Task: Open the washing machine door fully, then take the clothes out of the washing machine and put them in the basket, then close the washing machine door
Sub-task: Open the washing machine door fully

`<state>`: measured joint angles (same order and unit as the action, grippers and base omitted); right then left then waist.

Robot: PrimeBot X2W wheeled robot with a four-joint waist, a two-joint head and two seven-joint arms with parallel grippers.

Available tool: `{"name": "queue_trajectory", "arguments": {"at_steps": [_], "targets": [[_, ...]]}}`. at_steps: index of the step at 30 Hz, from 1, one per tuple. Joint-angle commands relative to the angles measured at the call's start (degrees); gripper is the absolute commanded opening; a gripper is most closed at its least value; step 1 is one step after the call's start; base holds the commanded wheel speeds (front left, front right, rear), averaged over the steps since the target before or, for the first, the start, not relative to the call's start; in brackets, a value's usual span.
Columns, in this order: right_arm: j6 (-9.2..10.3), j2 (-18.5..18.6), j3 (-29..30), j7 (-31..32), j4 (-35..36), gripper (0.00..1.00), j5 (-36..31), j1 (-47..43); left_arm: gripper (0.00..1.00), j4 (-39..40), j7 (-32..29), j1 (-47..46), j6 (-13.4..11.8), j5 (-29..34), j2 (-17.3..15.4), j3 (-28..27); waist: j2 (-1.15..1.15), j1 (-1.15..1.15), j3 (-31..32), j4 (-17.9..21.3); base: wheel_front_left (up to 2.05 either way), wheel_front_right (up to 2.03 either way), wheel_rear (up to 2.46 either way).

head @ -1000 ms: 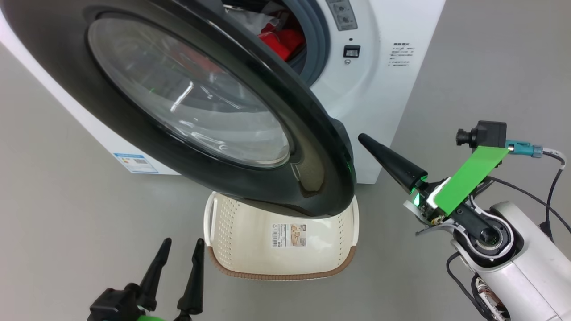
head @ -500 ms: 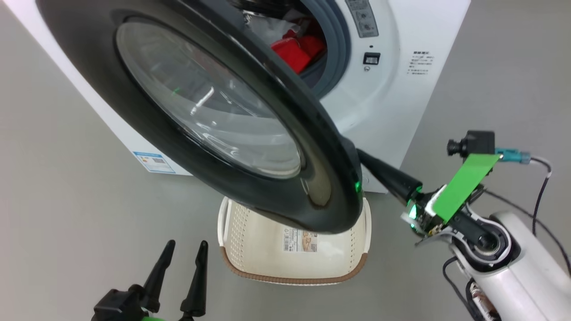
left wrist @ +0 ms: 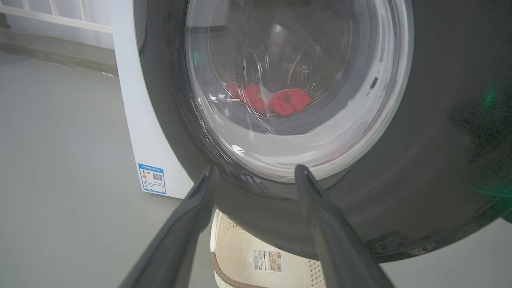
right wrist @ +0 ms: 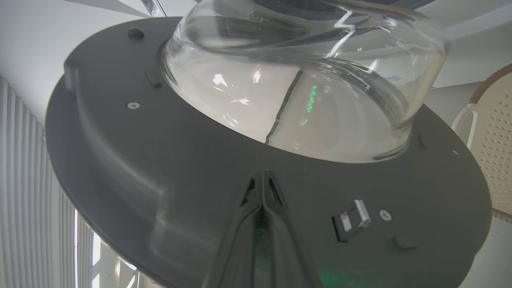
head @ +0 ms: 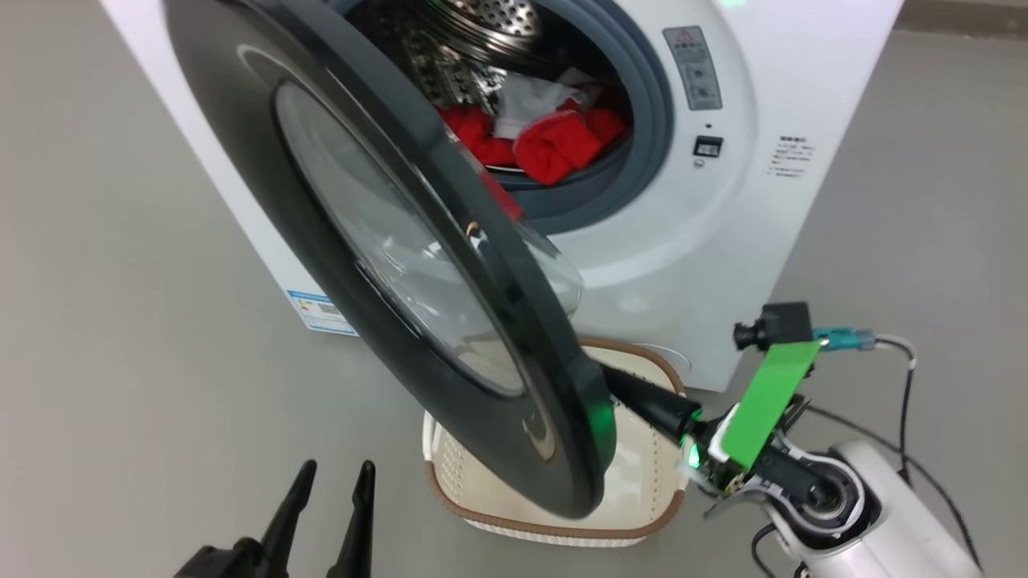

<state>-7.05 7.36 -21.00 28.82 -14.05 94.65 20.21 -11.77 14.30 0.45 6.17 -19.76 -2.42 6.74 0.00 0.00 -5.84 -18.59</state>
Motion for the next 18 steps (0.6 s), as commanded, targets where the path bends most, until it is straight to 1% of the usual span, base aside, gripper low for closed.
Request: {"name": "queue_trajectory", "arguments": {"at_steps": [1,10,18], "targets": [[-0.44,-1.22,-1.07,0.37,1.77,0.00,-1.02,-0.20,1.00,1.50,0.70,0.49,0.14,-0.39,-0.45,-1.99,0.00,0.00,1.28,-1.43,0.00,0.00,0.00],[-0.44,-3.47,-2.60,1.50,1.99,0.00,-1.26,-1.73,1.00,1.89,0.70,2.08,-0.16,-0.13,-0.45,-2.12,0.00,0.00,3.02,-4.73,0.00,0.00,0.00],[-0.44,-4.36,-5.83,1.67,1.96,0.00,-0.52,-2.41,1.00,1.96,0.70,2.85,-0.54,0.31,-0.45,-2.55,0.00,0.00,4.49,-7.18,0.00,0.00,0.00]]}}
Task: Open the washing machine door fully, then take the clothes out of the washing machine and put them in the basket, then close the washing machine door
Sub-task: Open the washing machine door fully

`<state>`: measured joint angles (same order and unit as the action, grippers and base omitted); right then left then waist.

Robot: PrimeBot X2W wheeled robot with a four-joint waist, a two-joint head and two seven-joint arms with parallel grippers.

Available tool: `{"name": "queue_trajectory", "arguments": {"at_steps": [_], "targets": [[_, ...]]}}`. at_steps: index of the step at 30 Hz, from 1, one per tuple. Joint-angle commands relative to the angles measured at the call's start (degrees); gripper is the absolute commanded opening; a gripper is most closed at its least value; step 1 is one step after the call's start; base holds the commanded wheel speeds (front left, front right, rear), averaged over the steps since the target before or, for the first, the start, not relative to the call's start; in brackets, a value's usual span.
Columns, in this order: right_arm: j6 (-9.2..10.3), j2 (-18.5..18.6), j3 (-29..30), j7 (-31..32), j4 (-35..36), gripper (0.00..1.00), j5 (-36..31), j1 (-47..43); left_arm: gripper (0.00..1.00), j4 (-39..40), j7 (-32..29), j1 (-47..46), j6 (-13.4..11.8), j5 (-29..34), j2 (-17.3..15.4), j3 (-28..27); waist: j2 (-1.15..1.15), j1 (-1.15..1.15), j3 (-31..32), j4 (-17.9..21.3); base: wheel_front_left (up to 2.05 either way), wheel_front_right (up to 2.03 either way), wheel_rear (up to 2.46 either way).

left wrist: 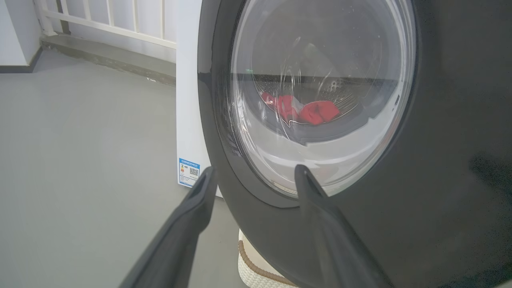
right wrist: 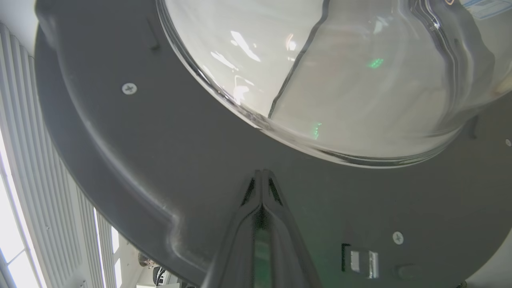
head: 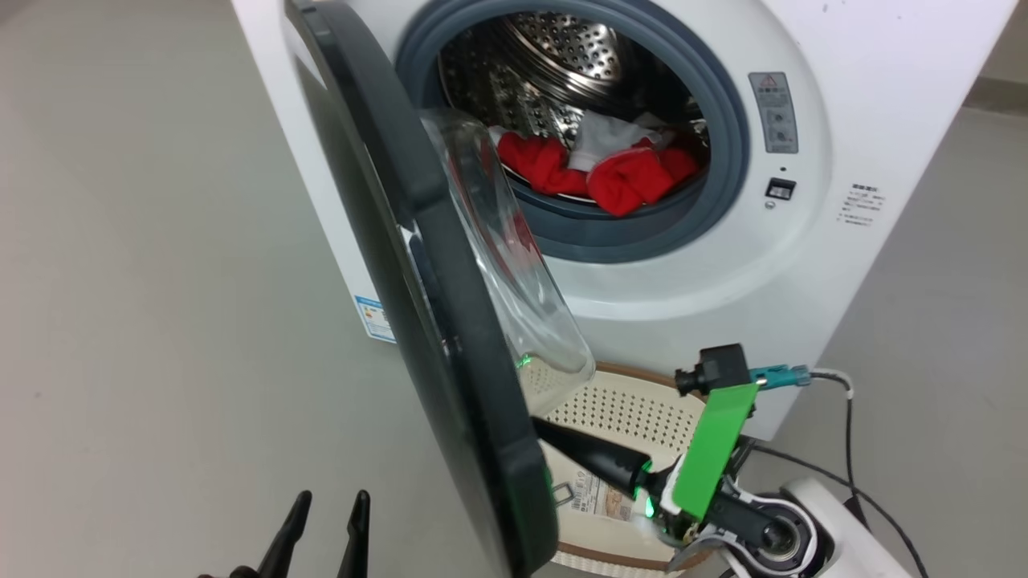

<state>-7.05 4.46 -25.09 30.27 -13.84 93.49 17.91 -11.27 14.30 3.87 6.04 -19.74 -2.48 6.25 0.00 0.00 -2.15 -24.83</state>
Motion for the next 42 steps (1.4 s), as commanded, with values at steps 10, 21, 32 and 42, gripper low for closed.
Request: {"name": "queue_trajectory", "arguments": {"at_steps": [10,21,32,42], "targets": [[-0.44,-1.56,-8.22,-3.14,3.16,0.00,3.87,0.83,1.00,2.50,0.70,0.23,-1.37,0.69,-0.40,-3.74,0.00,0.00,1.28,-2.49,0.00,0.00,0.00],[-0.44,-1.57,-11.13,-5.65,3.01,0.00,5.19,2.57,1.00,3.30,0.70,0.40,-2.04,0.37,-0.40,-3.85,0.00,0.00,0.94,-2.77,0.00,0.00,0.00],[-0.44,-1.33,-9.42,-10.02,-0.02,1.00,-1.44,0.94,1.00,2.23,0.70,-0.46,-1.50,1.03,-0.40,-3.46,0.00,0.00,1.68,-1.96,0.00,0.00,0.00],[-0.44,2.29,-8.39,-17.55,-3.32,1.00,-6.48,-3.42,1.00,0.67,0.70,-1.61,-0.78,1.57,-0.40,-3.41,0.00,0.00,1.96,-0.59,0.00,0.00,0.00]]}}
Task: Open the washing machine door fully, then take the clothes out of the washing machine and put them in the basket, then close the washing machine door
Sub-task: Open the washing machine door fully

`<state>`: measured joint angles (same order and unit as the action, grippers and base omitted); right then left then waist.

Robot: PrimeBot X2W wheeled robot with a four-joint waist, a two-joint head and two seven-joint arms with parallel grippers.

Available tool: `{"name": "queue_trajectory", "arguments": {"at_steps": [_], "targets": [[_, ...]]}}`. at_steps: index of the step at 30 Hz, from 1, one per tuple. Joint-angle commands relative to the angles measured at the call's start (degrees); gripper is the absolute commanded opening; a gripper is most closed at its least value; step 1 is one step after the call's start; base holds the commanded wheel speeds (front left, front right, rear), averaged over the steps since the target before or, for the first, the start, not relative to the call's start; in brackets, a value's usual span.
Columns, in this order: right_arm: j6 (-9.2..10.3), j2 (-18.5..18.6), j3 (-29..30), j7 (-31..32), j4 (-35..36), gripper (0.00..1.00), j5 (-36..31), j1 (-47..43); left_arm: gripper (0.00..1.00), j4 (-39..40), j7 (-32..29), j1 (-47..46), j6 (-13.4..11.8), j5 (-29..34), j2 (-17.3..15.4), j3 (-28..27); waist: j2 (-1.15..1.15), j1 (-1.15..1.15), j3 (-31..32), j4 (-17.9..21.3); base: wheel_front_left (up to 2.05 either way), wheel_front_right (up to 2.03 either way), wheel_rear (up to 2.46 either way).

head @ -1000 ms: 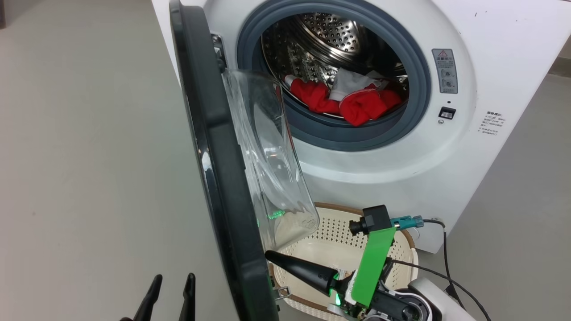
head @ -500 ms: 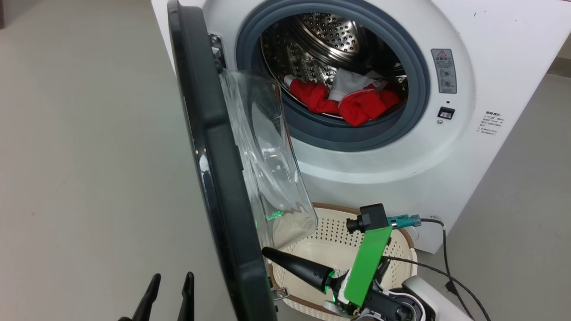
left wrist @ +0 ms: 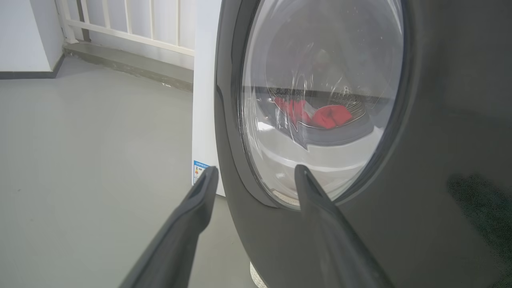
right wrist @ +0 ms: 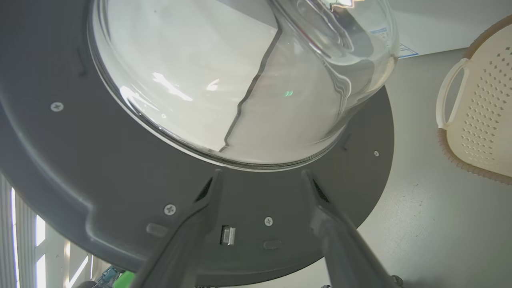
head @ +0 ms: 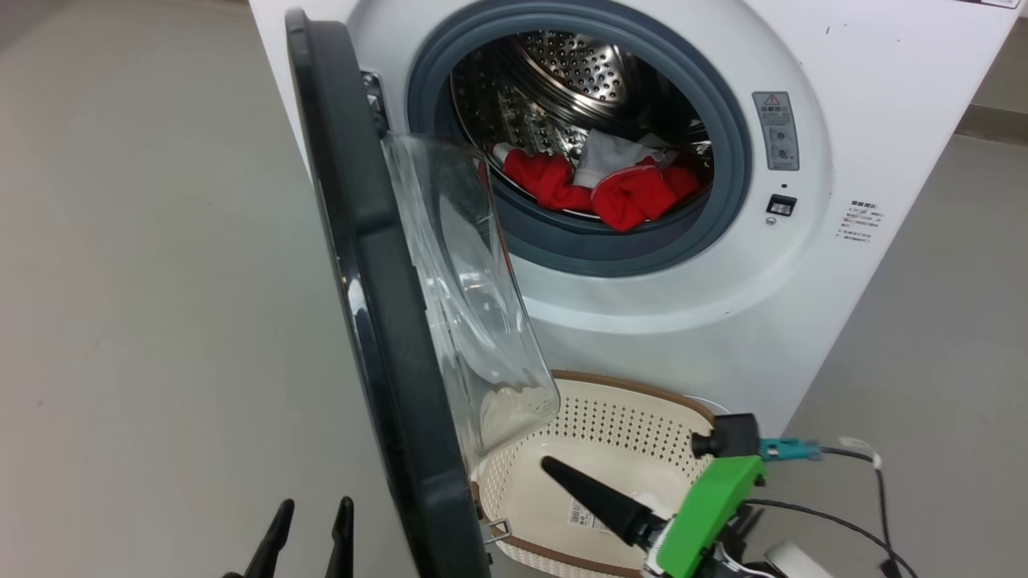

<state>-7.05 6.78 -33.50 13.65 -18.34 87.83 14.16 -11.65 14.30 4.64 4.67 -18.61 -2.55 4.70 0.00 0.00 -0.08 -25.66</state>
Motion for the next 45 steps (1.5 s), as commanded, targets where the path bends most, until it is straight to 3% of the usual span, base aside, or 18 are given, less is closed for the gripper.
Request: {"name": "queue_trajectory", "arguments": {"at_steps": [1,13,20,23,29,38,45], "targets": [[-0.44,0.43,0.03,-1.88,0.88,1.00,-1.22,-0.09,1.00,1.01,0.70,-2.50,0.60,0.40,-0.32,-1.92,0.00,0.00,-0.19,0.39,0.00,0.00,0.00],[-0.44,7.34,-6.41,-19.62,-8.10,1.00,-12.20,-2.61,1.00,0.56,0.70,-2.69,0.71,0.65,-0.32,-2.18,0.00,0.00,0.20,1.38,0.00,0.00,0.00],[-0.44,8.78,-8.97,-26.89,-11.90,1.00,-14.72,-1.46,1.00,0.55,0.70,-2.40,0.69,0.69,-0.32,-2.43,0.00,0.00,0.72,1.53,0.00,0.00,0.00],[-0.44,9.46,-9.67,-28.38,-13.90,1.00,-19.16,-0.32,1.00,0.59,0.70,-2.22,0.72,0.81,-0.32,-2.71,0.00,0.00,0.93,1.63,0.00,0.00,0.00],[-0.44,7.54,0.14,-28.62,-13.54,1.00,-32.00,-0.96,1.00,0.85,0.70,-1.97,0.75,1.10,-0.32,-3.25,0.00,0.00,0.92,2.02,0.00,0.00,0.00],[-0.44,2.76,16.31,-28.64,-5.50,1.00,-53.51,-6.69,1.00,1.08,0.70,-2.16,0.73,1.19,-0.32,-3.35,0.00,0.00,0.75,2.13,0.00,0.00,0.00],[-0.44,-0.36,23.26,-28.64,0.19,1.00,-65.58,-11.31,1.00,1.52,0.70,-1.91,0.65,1.42,-0.32,-3.55,0.00,0.00,1.04,2.24,0.00,0.00,0.00]]}}
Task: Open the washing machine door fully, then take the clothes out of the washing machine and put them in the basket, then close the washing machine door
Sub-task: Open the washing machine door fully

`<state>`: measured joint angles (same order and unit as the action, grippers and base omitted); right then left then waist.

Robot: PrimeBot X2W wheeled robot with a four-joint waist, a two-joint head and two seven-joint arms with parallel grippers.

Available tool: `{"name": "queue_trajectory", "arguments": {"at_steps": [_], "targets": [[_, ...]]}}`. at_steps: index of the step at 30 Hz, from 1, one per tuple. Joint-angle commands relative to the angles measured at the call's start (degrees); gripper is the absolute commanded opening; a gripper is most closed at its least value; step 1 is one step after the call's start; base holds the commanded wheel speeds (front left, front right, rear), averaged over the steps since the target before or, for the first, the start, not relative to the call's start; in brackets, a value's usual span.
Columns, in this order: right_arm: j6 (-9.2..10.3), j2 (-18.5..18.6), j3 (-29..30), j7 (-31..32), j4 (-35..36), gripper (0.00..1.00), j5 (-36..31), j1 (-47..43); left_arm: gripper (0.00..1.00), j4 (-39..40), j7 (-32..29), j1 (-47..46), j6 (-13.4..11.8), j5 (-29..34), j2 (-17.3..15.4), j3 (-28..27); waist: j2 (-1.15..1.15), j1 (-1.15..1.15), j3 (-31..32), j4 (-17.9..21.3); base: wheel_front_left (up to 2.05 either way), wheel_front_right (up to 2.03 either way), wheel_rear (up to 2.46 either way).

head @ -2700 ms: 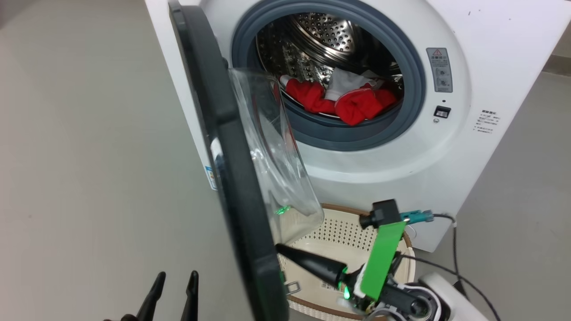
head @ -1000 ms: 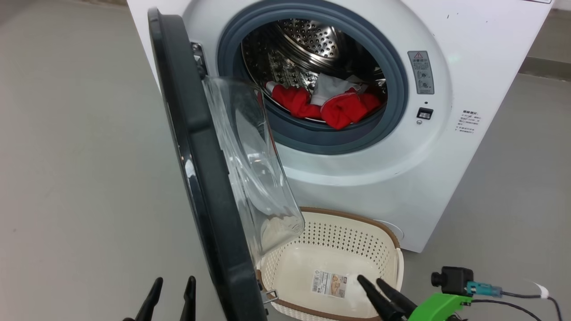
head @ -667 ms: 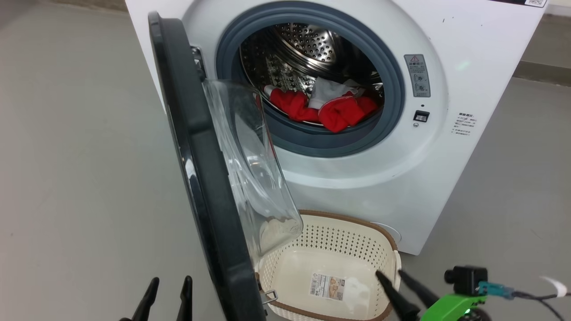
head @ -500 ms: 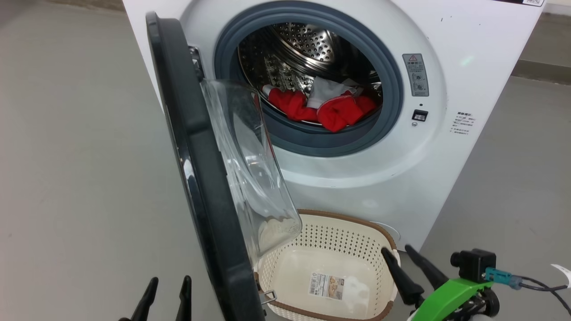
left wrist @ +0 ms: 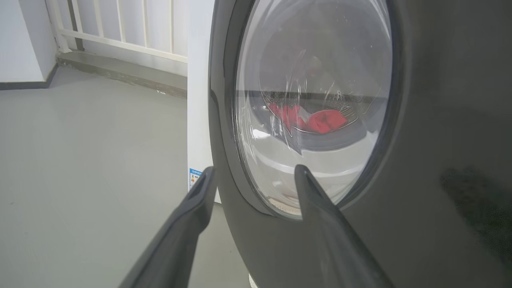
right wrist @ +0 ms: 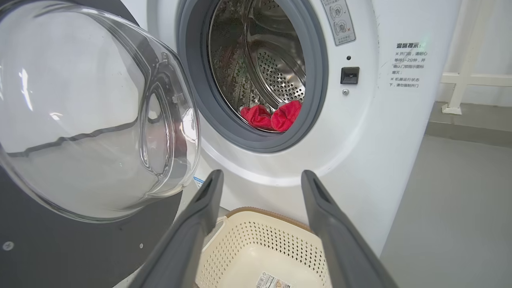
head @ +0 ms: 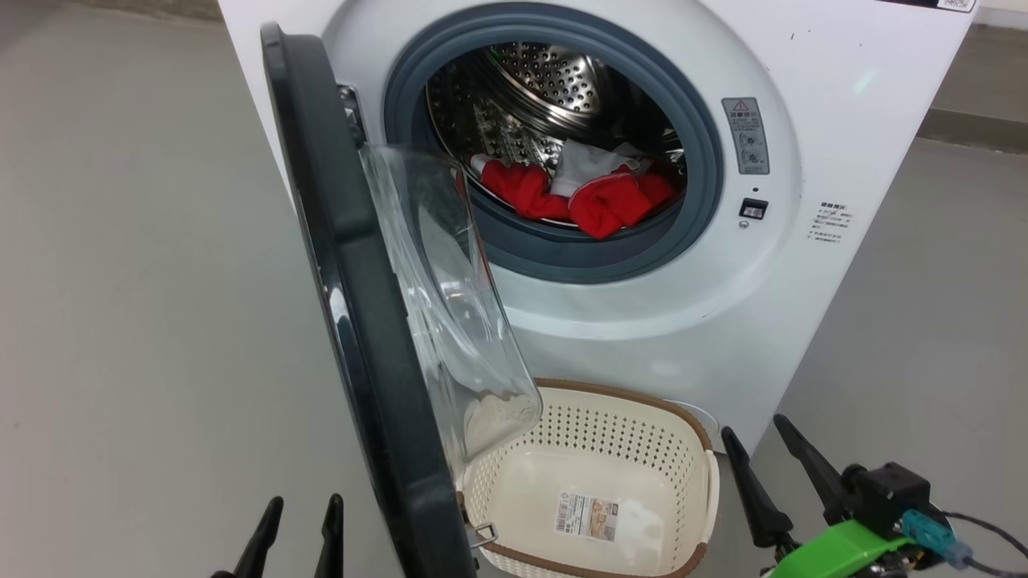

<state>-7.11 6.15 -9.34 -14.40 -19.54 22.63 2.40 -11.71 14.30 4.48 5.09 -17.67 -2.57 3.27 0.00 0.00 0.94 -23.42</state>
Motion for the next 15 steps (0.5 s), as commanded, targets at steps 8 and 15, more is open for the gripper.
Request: {"name": "queue_trajectory", "arguments": {"at_steps": [8,15], "targets": [[-0.37,-1.65,1.62,-0.60,1.74,1.00,-3.62,-2.28,1.00,1.98,0.70,-1.39,0.23,0.51,-0.31,-2.48,0.00,0.00,0.26,0.27,0.00,0.00,0.00],[-0.37,-1.99,1.39,-0.60,1.19,1.00,-3.69,-2.14,1.00,2.28,0.70,-1.47,-0.01,0.56,-0.31,-2.30,0.00,0.00,0.07,0.39,0.00,0.00,0.00]]}}
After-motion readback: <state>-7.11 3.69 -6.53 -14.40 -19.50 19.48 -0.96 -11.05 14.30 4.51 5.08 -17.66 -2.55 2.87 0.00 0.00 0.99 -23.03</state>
